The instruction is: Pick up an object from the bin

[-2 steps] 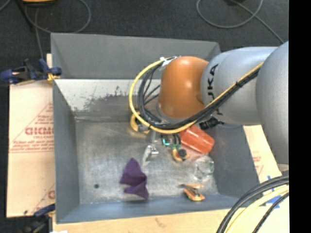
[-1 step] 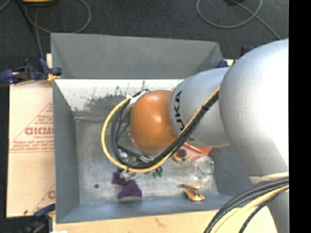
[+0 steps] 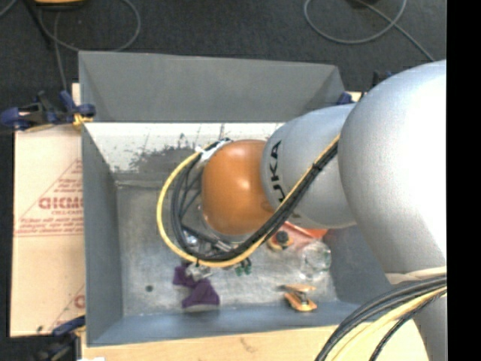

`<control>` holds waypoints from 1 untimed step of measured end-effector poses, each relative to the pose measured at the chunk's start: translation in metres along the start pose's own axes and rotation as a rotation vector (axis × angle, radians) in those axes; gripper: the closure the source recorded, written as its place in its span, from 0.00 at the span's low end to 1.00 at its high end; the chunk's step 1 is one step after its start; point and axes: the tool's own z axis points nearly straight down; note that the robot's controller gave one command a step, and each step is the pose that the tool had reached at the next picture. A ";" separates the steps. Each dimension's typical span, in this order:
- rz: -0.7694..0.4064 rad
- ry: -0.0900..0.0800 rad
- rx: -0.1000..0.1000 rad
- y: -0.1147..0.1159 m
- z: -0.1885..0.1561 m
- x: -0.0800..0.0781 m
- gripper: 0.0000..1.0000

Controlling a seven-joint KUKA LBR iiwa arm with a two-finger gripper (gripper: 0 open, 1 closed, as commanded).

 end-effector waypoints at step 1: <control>-0.426 -0.003 -0.002 0.009 -0.129 0.011 1.00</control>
Offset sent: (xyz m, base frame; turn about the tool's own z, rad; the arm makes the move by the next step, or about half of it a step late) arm 0.0000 0.0000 0.0000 0.0000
